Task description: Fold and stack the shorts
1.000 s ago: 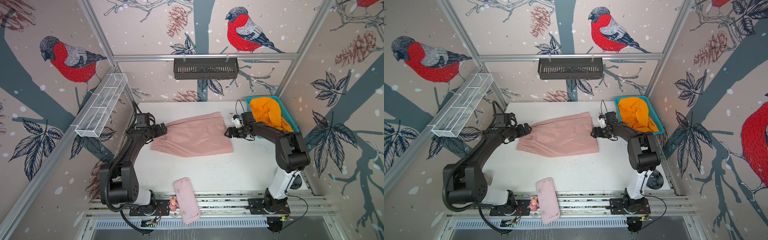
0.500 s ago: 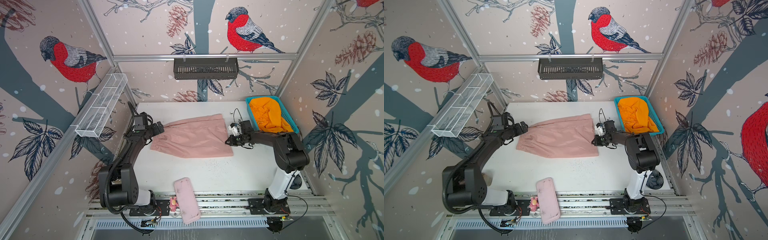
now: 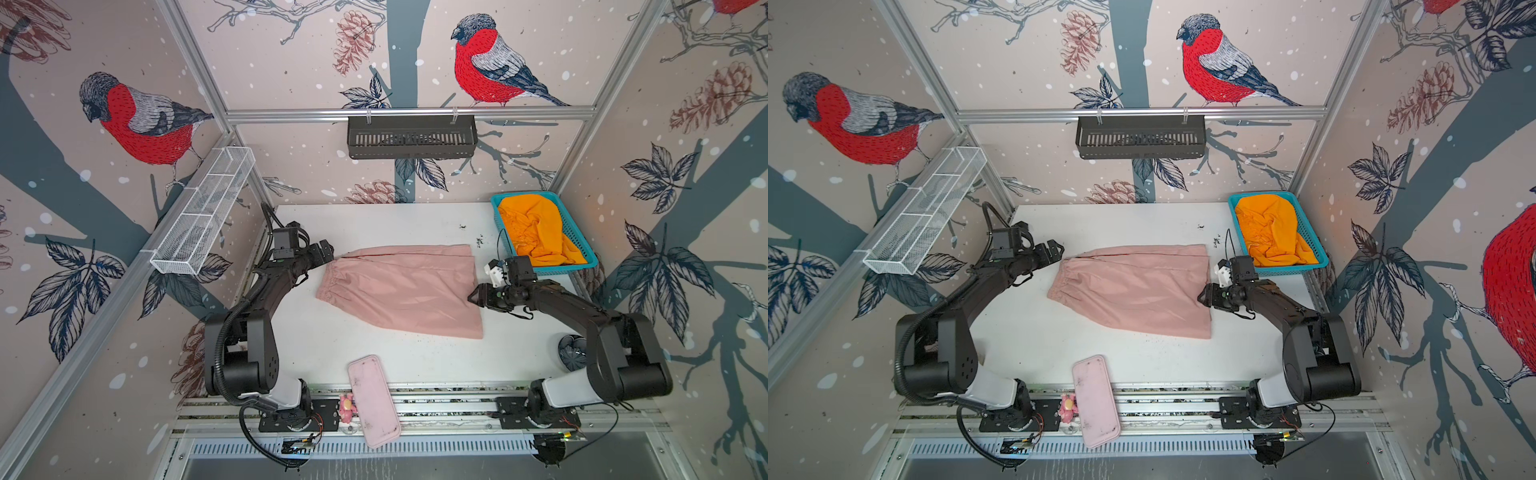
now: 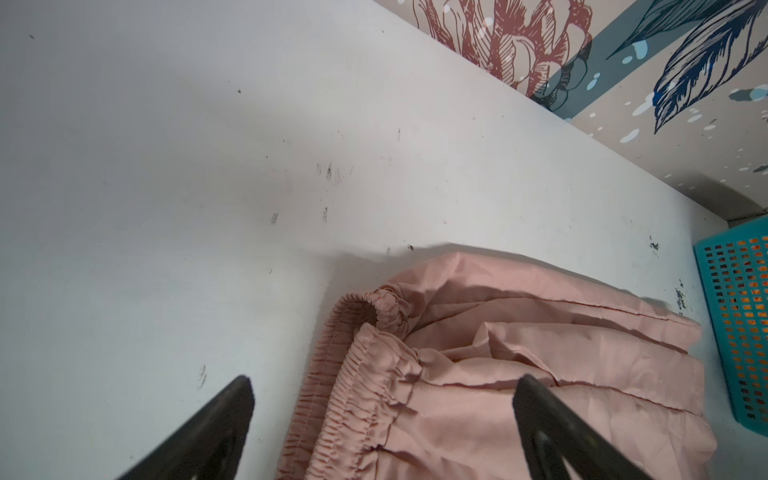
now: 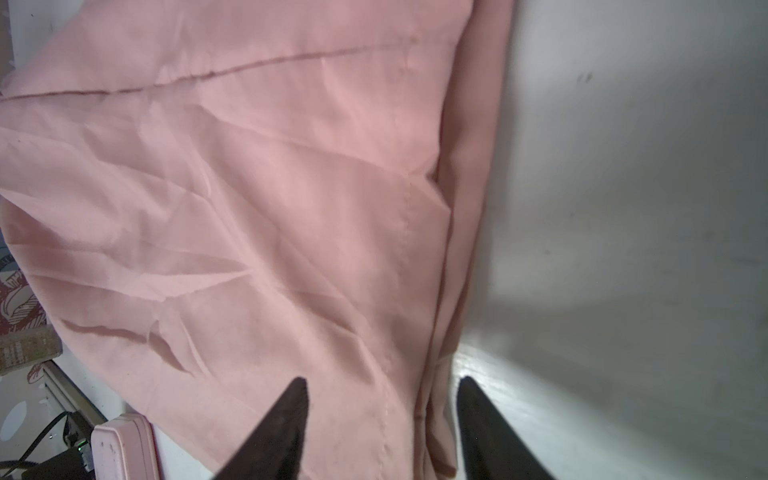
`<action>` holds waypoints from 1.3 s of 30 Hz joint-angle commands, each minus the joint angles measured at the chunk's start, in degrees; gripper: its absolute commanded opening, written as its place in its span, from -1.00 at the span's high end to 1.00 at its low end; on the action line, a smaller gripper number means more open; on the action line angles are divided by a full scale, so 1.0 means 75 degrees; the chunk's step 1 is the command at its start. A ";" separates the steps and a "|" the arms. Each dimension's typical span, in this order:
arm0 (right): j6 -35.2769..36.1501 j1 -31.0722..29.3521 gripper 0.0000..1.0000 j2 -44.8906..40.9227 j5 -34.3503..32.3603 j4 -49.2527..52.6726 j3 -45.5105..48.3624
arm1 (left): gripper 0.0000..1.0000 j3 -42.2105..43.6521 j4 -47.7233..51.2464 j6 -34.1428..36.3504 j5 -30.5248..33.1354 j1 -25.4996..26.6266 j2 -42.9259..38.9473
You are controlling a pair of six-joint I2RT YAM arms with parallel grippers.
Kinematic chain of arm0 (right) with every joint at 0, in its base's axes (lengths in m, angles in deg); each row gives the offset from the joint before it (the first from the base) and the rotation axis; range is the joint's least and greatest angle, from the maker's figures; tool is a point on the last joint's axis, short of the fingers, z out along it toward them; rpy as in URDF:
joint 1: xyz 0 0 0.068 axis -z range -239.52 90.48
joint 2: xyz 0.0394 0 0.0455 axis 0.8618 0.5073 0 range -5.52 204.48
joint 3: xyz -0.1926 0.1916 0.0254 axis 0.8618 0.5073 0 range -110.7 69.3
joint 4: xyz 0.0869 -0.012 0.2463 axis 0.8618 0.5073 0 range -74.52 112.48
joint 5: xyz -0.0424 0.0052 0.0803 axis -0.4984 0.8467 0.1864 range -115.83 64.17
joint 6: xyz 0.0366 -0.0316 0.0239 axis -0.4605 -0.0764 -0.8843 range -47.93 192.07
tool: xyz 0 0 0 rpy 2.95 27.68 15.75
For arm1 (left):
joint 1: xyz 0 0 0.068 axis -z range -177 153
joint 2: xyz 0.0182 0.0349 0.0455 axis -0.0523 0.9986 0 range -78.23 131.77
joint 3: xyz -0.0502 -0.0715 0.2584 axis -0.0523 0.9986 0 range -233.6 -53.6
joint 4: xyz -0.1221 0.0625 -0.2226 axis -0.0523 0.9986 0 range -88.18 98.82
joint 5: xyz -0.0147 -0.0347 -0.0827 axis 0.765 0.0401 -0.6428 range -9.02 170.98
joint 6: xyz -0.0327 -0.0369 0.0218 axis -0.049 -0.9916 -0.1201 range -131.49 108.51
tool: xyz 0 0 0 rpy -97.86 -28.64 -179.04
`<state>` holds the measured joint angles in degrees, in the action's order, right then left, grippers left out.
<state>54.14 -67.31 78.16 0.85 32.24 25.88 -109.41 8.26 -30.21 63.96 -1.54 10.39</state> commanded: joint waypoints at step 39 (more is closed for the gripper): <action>0.0810 -0.0077 0.98 0.3046 -0.0386 -0.1140 -0.3161 | -0.86 -0.0458 -0.0682 0.0961 -0.1535 -0.0298 0.1630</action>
<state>60.08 -67.73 101.59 -2.17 24.02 2.08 -112.99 5.99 -23.37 55.68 -3.66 21.84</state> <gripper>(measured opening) 0.047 0.938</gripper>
